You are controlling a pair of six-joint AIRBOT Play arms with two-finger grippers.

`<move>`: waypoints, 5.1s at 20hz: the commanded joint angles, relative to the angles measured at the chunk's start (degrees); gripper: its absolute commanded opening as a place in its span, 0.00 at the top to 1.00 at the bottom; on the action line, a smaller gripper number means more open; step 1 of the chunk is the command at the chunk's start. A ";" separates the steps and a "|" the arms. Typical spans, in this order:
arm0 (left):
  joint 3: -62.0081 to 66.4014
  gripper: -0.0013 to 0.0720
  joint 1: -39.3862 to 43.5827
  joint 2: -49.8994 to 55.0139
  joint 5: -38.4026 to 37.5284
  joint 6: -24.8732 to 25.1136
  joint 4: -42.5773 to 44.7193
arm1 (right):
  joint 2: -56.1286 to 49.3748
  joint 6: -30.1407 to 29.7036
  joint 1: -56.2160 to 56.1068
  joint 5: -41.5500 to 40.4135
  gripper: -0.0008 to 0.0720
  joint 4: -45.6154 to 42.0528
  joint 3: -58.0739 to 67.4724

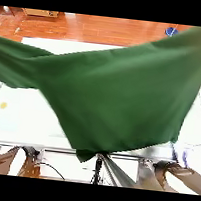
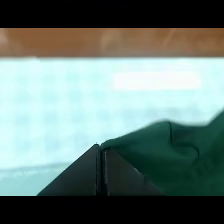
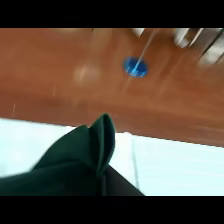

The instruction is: Fold the shirts.

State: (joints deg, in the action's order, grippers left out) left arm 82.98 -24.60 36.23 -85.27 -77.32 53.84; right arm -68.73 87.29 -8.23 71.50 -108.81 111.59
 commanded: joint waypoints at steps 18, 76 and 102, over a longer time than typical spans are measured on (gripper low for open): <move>-35.87 0.96 18.69 33.05 32.98 18.12 -0.50 | -28.87 6.47 -0.04 -26.40 0.89 6.29 -0.94; -35.78 0.96 18.67 32.74 28.65 18.14 -2.43 | -7.02 -18.08 38.84 -18.25 0.95 64.92 -70.36; -31.36 0.96 27.47 21.75 13.38 18.16 -10.97 | -5.81 -12.63 48.43 -5.64 0.43 52.78 -25.70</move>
State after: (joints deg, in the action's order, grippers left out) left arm 51.57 2.66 57.84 -72.36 -59.22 42.87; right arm -76.58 75.20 35.57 54.28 -43.77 83.29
